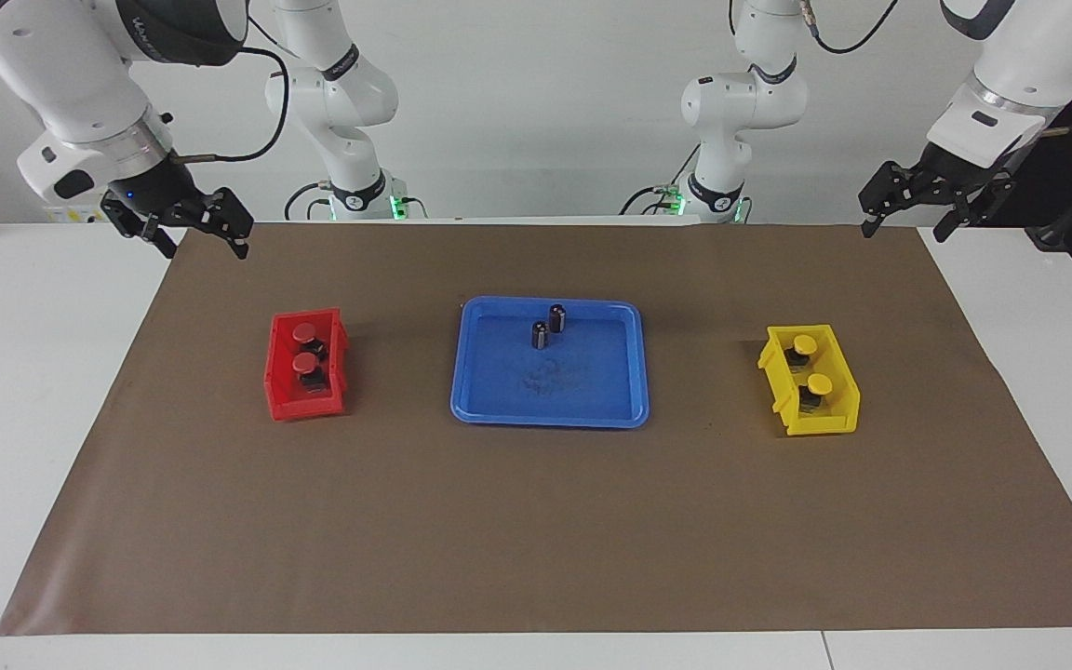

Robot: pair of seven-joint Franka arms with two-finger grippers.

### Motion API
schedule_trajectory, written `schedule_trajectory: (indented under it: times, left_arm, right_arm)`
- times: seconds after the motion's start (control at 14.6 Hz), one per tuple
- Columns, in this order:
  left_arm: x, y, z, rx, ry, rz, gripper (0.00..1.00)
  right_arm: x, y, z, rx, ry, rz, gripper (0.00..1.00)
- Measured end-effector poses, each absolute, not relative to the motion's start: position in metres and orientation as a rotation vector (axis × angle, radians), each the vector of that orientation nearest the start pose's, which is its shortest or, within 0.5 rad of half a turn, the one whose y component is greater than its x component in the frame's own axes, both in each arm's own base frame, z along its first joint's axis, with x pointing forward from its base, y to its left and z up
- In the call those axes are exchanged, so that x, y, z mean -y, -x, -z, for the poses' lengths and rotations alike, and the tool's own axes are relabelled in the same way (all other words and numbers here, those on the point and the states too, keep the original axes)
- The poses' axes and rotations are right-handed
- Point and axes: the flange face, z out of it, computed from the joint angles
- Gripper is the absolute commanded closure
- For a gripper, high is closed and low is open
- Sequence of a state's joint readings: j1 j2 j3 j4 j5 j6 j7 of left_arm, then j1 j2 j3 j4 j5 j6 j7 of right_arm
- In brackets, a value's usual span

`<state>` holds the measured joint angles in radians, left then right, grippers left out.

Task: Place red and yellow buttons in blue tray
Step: 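Move the right gripper toward the red button holder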

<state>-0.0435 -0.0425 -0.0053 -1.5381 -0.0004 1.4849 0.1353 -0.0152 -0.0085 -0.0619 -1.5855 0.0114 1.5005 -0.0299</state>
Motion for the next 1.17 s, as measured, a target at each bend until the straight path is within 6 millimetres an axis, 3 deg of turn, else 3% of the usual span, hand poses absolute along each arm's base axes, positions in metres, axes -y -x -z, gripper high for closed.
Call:
schedule_trajectory:
  times: [0.89,1.03,1.17]
  left_arm:
    - [0.026,-0.532,-0.655,-0.289,3.129,-0.017,0.0]
    - [0.026,-0.531,-0.655,-0.289,3.129,-0.023,0.0]
    - [0.026,-0.531,-0.655,-0.289,3.129,-0.03,0.0]
  right_arm:
    - [0.042,-0.545,-0.617,-0.076,3.123,-0.088,0.0]
    - [0.032,-0.552,-0.604,-0.047,3.125,-0.051,0.01]
    - [0.015,-0.564,-0.565,-0.004,3.127,-0.024,0.06]
